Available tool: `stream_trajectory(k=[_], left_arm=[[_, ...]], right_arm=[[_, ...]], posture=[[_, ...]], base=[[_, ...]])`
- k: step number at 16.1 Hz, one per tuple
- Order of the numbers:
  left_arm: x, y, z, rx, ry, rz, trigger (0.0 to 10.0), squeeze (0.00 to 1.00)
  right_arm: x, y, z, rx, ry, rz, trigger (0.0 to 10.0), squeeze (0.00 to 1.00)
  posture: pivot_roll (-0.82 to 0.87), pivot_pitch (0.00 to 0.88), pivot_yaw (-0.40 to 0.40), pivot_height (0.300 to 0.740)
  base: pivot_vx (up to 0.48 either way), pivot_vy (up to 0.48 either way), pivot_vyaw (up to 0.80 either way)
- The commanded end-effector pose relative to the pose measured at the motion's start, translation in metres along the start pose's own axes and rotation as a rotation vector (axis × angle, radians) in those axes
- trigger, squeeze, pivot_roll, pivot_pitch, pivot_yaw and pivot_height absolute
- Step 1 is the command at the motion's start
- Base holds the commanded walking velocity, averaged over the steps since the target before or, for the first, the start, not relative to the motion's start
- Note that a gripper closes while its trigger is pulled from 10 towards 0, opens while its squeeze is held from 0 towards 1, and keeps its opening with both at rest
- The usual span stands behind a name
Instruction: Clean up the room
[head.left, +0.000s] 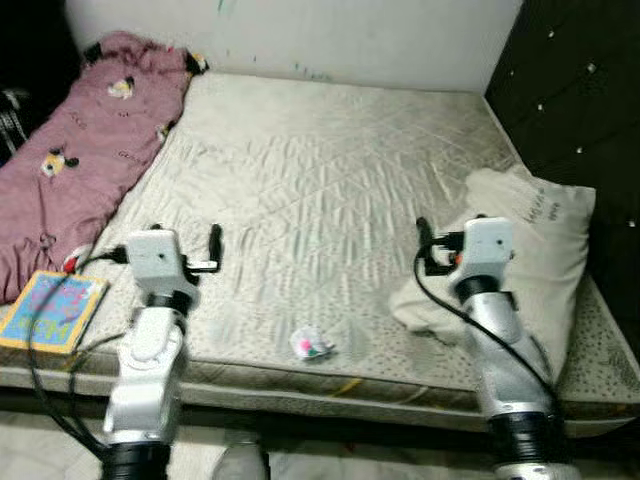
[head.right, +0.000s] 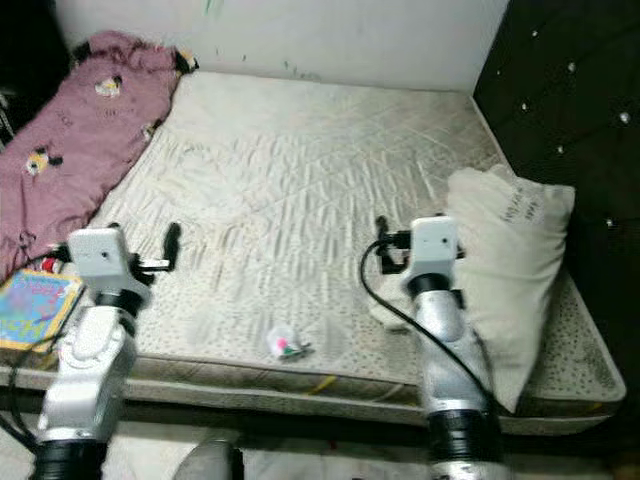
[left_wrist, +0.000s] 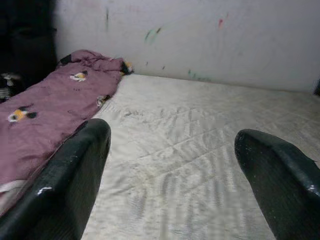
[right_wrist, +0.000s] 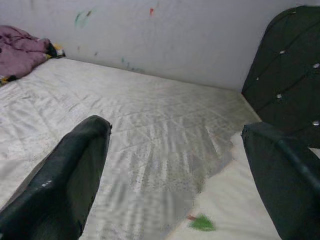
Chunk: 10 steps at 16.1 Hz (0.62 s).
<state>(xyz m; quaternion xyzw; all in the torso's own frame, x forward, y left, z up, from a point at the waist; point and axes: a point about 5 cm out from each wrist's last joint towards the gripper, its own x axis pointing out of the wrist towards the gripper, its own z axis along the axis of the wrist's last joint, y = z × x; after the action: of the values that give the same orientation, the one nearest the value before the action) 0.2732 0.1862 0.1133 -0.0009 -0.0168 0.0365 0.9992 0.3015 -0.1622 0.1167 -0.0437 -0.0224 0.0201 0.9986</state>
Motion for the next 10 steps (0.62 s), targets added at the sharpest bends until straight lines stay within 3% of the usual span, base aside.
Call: stream_trajectory(k=[1, 3, 10], left_arm=[[0.0013, -0.0017, -0.0005, -0.010, 0.008, -0.003, 10.0, 0.00], [0.0016, -0.0013, -0.0003, -0.013, 0.009, -0.002, 10.0, 0.00], [0.0029, -0.0006, 0.0007, -0.004, 0.001, 0.009, 10.0, 0.00]], right_arm=[[-0.0007, -0.0035, -0.0014, -0.007, 0.012, -0.010, 10.0, 0.00], [-0.0004, -0.0030, -0.0013, -0.007, 0.013, -0.008, 10.0, 0.00], [0.0011, -0.0016, -0.0012, -0.022, 0.014, 0.001, 10.0, 0.00]], posture=[[0.04, 0.000, -0.053, 0.740], [0.04, 0.000, -0.053, 0.740], [0.04, 0.000, -0.053, 0.740]], base=[[0.000, 0.465, 0.00], [0.000, 0.382, 0.00], [0.000, 0.000, 0.00]])
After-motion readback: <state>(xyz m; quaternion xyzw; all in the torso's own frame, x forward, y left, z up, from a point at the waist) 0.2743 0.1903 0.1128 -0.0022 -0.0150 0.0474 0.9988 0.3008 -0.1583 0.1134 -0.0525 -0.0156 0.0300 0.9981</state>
